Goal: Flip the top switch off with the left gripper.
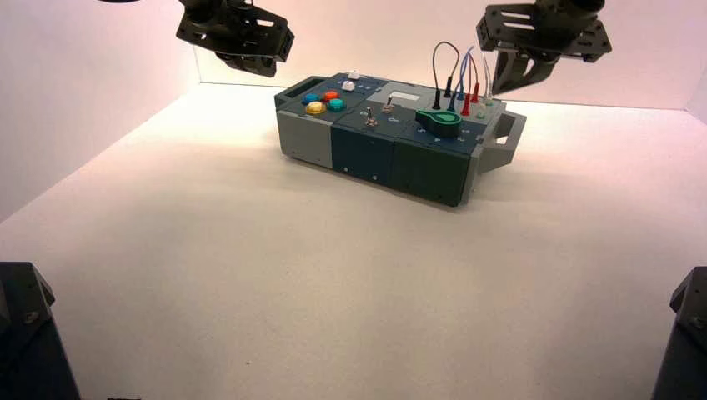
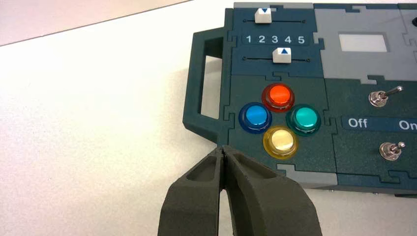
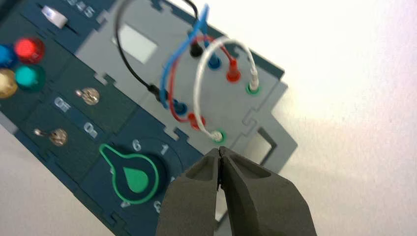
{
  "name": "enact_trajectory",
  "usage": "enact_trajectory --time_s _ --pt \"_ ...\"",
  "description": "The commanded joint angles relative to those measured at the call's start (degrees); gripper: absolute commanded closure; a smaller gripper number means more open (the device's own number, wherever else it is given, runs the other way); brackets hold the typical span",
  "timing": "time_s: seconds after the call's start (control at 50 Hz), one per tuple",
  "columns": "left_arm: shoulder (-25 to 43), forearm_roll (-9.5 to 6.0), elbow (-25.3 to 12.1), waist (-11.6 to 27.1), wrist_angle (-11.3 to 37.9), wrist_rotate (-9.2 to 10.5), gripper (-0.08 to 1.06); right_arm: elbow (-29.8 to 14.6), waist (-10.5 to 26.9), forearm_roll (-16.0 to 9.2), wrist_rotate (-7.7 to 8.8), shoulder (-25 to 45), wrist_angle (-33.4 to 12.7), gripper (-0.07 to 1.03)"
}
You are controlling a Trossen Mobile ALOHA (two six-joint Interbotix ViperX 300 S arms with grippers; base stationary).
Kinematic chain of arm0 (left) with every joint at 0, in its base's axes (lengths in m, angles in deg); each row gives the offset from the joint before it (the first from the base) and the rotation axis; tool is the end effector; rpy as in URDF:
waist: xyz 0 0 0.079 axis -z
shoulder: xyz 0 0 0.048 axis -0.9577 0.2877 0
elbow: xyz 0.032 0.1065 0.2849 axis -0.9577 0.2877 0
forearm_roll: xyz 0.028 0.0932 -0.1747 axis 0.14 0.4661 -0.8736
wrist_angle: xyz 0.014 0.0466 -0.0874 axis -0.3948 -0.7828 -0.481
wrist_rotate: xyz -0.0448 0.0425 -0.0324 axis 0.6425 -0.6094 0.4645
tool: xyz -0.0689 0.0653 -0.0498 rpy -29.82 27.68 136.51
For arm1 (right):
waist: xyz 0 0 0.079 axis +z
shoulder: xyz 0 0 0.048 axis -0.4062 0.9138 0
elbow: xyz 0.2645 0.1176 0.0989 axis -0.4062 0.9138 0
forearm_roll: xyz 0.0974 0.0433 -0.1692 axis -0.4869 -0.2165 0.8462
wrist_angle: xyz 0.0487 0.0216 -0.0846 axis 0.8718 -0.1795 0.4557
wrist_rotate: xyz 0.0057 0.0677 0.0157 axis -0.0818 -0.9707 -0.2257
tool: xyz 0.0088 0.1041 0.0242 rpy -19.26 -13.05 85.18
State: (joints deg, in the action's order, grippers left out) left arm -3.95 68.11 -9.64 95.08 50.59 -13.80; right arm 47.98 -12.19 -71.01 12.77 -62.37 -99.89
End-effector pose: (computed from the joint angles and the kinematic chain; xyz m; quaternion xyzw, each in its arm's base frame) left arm 0.3909 -0.1544 0.0738 0.1040 0.3681 -0.1826 0.9058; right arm 0.3529 0.0824 0.0759 0.0222 0.4775 0.0796 0.8747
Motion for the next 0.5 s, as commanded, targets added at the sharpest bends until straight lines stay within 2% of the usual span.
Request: enact_trajectory --time_s 0.02,0.5 --pt "-0.8 0.09 -1.4 0.1 -0.4 -0.26 1.0 -2.0 -0.2 0.1 0.0 0.1 -1.1 0.99" --pt "-0.7 0.09 -1.4 0.2 0.1 -0.26 1.0 -4.6 -1.2 0.3 0.09 4.8 -4.3 0.99"
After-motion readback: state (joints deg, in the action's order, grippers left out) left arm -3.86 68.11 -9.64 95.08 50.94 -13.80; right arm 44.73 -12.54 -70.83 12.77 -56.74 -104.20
